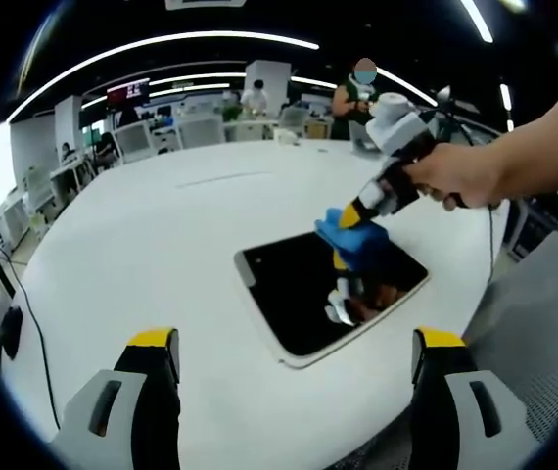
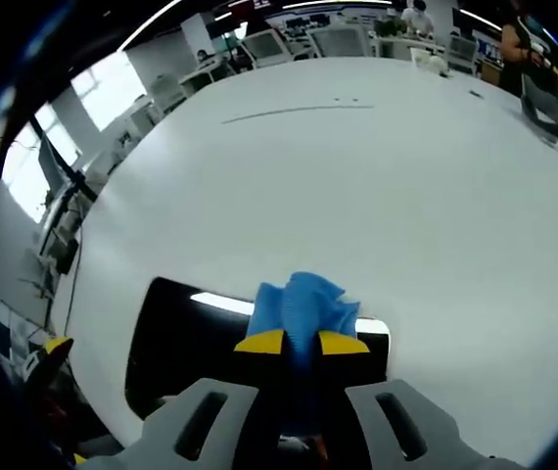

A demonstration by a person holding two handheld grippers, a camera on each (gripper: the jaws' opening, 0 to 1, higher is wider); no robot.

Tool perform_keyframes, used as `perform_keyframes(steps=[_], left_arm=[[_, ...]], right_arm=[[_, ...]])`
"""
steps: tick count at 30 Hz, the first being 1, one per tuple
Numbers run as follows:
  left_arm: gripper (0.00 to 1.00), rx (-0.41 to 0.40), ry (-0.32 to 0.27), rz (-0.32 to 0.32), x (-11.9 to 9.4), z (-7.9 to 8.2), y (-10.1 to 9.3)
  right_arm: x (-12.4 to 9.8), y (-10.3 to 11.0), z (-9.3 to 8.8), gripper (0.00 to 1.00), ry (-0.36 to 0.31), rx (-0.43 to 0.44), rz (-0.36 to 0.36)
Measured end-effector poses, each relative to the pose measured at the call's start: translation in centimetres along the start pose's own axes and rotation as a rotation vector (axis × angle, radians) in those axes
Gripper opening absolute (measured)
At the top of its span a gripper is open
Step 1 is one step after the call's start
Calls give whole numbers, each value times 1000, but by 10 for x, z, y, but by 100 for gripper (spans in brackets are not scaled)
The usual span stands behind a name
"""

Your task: Wipe the mirror surface with the cleaning cloth until all visible marks leave the cleaned area.

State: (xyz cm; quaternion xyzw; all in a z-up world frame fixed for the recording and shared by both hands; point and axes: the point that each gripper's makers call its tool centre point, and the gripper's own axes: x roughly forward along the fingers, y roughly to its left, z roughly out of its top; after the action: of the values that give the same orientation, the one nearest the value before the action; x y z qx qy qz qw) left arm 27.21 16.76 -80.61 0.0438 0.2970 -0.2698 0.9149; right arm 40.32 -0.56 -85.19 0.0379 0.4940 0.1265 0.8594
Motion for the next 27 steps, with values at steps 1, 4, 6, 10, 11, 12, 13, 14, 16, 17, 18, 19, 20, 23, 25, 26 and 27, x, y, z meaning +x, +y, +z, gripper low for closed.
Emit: perform_keyframes(steps=[1,4,6,10,11,12,13,14,16,17,18,19,20,23,25,26,27], left_arm=[[99,1,1,0,0,0,0],[99,2,2,0,0,0,0],[99,0,2,0,0,0,0],[99,-4,3,3,1,-1,1],[99,-4,4,3,1,-1,1],[99,-4,5,2,1,-2,1],[99,-6,6,0,1,-2,1],[99,-6,6,-1,1,-2,1],[99,-1,6,-3,1,-2,0],[99,-2,7,-3,1,-2,0],[99,-3,7,-3,1,-2,0],[99,-3,9,-5,1,-2,0],[99,0,10,-6,1,-2,0],[99,4,12,-10,2,-3,-1],[99,2,14,-11,2,-4,-1],[99,0,14,-11,2,-4,-1],[99,-3,16,-12,2,-4,-1]], right_arm=[[1,2,1,6,2,0,1],[2,7,1,6,1,-5,-2],[2,10,2,6,-1,-6,-6],[7,15,5,6,3,-8,0],[8,17,5,6,7,-12,2],[7,19,5,6,13,-18,4],[7,21,5,6,18,-19,5],[8,23,5,6,21,-19,7],[11,27,7,6,24,-23,9],[12,29,7,6,25,-24,10],[11,31,7,6,25,-26,11],[11,34,7,6,26,-26,13],[11,36,7,6,26,-26,14],[15,44,9,6,32,-29,22],[19,48,11,6,38,-32,32],[20,50,11,6,41,-34,35],[21,53,12,6,46,-41,38]])
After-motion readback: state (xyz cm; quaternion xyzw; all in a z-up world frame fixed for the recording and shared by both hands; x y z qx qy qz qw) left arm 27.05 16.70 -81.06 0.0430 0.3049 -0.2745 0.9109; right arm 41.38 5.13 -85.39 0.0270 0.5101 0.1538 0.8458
